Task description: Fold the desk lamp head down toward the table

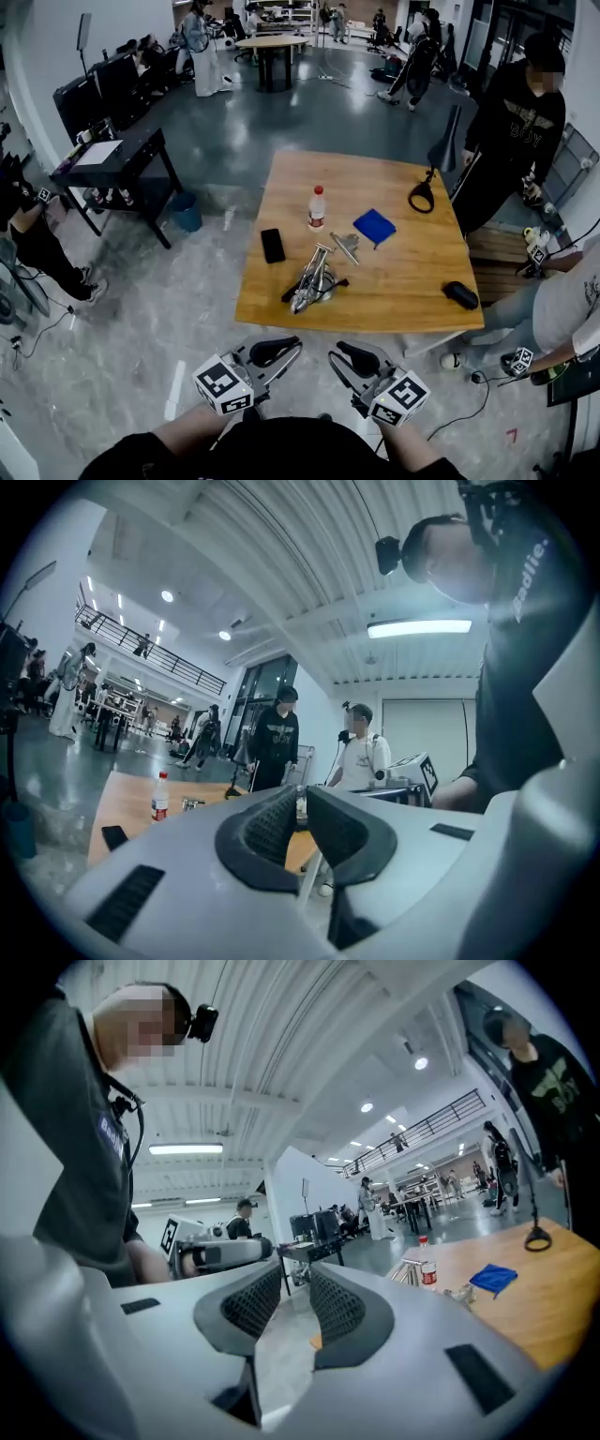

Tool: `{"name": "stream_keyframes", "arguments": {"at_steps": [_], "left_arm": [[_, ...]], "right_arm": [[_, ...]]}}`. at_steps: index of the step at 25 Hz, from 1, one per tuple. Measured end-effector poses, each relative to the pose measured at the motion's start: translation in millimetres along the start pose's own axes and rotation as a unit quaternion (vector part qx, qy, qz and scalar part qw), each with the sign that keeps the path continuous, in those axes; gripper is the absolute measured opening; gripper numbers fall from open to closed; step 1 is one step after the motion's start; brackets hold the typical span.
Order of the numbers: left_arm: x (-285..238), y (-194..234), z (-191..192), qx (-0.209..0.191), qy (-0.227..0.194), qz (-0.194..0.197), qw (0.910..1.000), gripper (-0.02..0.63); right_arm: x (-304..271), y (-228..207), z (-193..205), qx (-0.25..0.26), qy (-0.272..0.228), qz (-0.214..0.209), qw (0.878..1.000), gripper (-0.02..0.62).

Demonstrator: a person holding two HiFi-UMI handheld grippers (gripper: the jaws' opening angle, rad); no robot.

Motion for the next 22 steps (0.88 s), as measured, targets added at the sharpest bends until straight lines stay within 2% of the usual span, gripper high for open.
{"name": "stream_keyframes", "arguments": {"at_steps": [4, 11, 22], "left_arm": [[23, -29, -3, -0.006, -0.006, 0.025, 0.9997, 0.015], [41, -33, -5, -0.004, -0.006, 0.035, 0.9994, 0.009], [54, -43, -7, -0.001, 0.001, 0.04, 0.9992, 0.009]], "right_arm": [[-4, 32, -5, -0.022, -0.029, 0.0, 0.999, 0.1], [-9, 59, -11, -0.021, -0.045, 0.003, 0.999, 0.009], [-9, 84, -13, -0.004, -0.037, -0.006, 0.999, 0.005]]}}
Point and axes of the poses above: the fingertips, and each gripper's own axes: x backward along the fingers, y to its left, z out of its underside, the point moved 6 cm from there along x, backward along the fingers, and after that the axes turned 6 degrees about y, right-handed, at the moved point
